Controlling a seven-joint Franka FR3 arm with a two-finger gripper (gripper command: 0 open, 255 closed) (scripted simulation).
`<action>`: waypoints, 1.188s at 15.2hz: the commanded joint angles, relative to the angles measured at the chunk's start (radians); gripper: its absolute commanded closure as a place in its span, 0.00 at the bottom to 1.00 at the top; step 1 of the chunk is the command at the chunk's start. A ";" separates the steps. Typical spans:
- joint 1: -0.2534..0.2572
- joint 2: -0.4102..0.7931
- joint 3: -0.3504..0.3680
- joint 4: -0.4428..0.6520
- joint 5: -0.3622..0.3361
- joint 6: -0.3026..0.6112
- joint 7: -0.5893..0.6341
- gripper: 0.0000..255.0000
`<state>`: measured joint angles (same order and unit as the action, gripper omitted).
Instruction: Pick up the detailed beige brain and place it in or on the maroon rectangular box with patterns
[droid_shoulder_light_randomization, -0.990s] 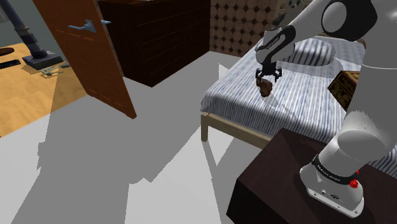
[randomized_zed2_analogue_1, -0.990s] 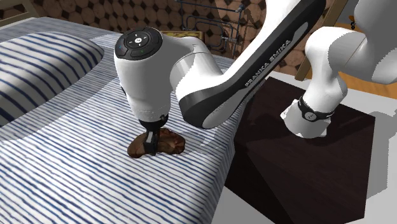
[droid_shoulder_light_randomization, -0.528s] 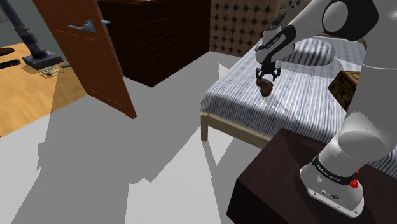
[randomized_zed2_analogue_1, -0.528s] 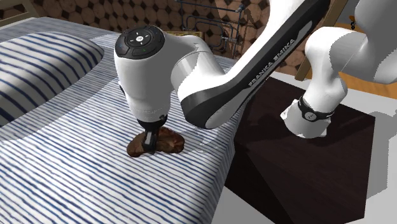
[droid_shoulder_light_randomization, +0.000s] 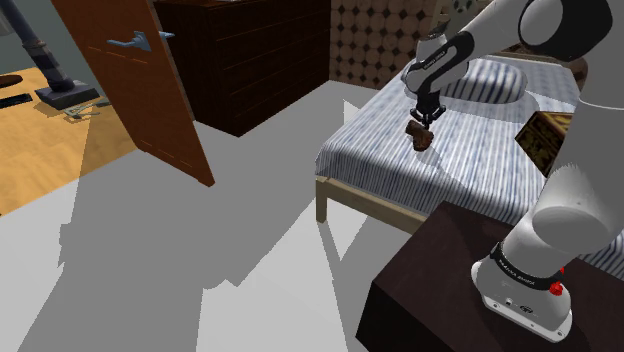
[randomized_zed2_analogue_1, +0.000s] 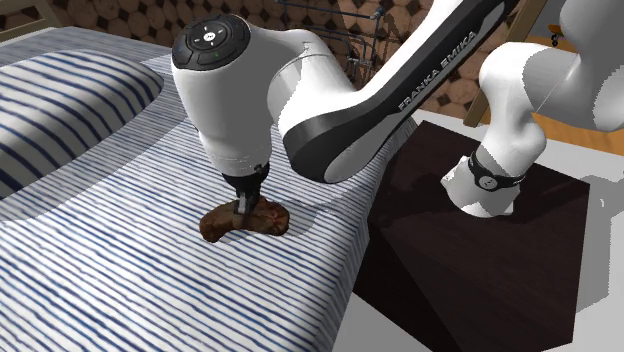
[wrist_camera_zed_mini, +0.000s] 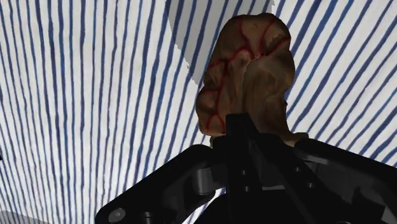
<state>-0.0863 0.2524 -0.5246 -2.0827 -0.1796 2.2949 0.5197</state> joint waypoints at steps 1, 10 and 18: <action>0.000 0.000 0.000 0.000 0.000 0.001 0.000 0.00; -0.023 -0.131 0.010 -0.390 0.128 0.523 -0.026 0.00; -0.049 -0.070 0.042 -0.378 0.198 0.566 -0.077 0.00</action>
<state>-0.1345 0.1820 -0.4833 -2.4609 0.0175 2.8609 0.4430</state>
